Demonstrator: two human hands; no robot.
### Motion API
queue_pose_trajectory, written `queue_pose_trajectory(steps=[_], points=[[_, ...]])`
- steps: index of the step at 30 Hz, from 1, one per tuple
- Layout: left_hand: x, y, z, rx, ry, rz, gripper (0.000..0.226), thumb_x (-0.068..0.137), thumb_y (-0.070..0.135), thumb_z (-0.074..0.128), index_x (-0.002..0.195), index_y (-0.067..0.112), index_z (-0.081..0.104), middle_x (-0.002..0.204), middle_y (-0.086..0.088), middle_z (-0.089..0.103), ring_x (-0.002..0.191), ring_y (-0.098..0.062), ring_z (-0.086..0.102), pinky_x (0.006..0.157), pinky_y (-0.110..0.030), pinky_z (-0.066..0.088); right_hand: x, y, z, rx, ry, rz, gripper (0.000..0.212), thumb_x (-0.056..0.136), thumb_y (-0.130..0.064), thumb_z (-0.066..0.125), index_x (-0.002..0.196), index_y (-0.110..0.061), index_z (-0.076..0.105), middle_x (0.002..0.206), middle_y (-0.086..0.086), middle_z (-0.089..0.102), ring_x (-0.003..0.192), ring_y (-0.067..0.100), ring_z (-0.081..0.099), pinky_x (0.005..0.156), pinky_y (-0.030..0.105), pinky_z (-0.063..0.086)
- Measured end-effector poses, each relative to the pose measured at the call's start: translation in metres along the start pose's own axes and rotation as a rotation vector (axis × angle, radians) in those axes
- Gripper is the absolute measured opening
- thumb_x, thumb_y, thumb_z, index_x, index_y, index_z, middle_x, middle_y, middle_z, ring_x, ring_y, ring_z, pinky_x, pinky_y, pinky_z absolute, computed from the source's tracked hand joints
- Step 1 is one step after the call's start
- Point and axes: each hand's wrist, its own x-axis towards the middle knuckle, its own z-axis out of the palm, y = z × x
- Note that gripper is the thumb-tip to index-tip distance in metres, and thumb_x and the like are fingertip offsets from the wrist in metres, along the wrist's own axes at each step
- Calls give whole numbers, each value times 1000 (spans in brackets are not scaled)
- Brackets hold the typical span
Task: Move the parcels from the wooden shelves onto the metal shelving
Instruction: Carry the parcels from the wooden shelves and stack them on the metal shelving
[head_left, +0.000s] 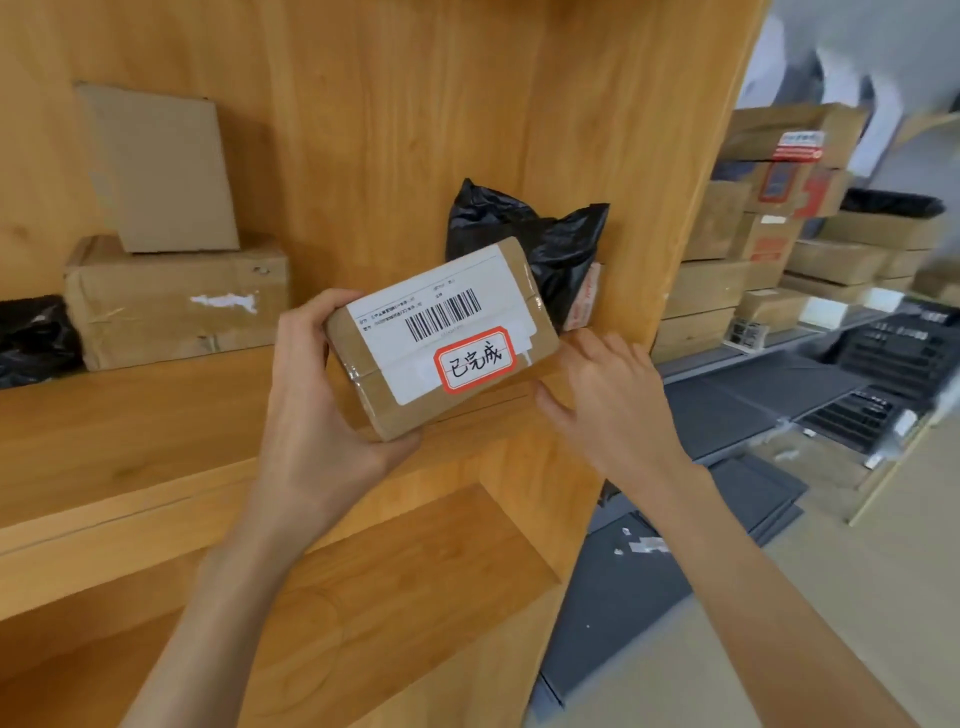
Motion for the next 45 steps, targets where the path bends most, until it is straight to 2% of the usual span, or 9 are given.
queue_pose_trajectory(steps=[5,9,16,21,25,28,32,39,45], points=[[3,9,69,-117,-126,38,90,54,23,82,130,30,34,128,2,45,118,1,43,97,-14,37,-32,59,-24,-140,-36,108,18,74,-21,76,77,-6,66,73,10,61,65,32,59,61,37,46],[10,34,124,-185,-192,84,91,54,26,82,131,24,32,125,8,45,116,8,41,94,-8,36,-55,114,-47,-219,-6,189,19,78,-25,62,79,-7,67,73,9,62,66,32,59,61,35,45],[29,83,217,-228,-239,185,91,57,43,78,133,21,32,129,13,44,121,6,41,97,-11,37,-81,217,-72,-288,60,246,18,77,-23,67,82,-6,66,70,9,57,63,32,56,61,35,44],[45,123,301,-230,-199,200,92,55,30,83,131,20,33,126,22,41,120,11,40,96,-6,35,-93,304,-85,-289,66,261,22,78,-27,61,85,-7,68,76,10,61,70,33,58,64,38,45],[55,144,357,-229,-192,172,94,56,28,84,133,19,33,129,13,44,121,8,41,96,-6,36,-91,365,-89,-296,96,225,20,78,-24,69,85,-5,67,76,11,61,70,33,58,64,37,44],[64,150,388,-199,-186,153,97,57,16,91,134,18,33,127,18,43,118,12,40,93,-3,36,-81,402,-80,-269,128,216,20,76,-22,71,80,-3,65,73,12,60,67,33,58,62,37,45],[85,144,418,-137,-189,148,99,55,10,89,136,14,33,127,11,46,114,16,42,91,-1,35,-60,436,-51,-195,146,212,20,81,-25,64,83,-5,66,76,11,60,71,34,58,67,39,44],[149,108,464,-49,-144,174,100,54,16,89,136,20,33,131,8,47,118,14,40,97,-4,33,0,490,20,-133,102,183,24,91,-34,55,100,-15,66,98,5,62,90,27,54,76,36,36],[234,82,489,10,-65,262,95,54,30,81,134,24,30,127,19,43,117,16,40,96,-3,33,92,532,52,-89,212,87,17,84,-27,66,89,-11,67,84,9,62,79,31,58,68,34,36]])
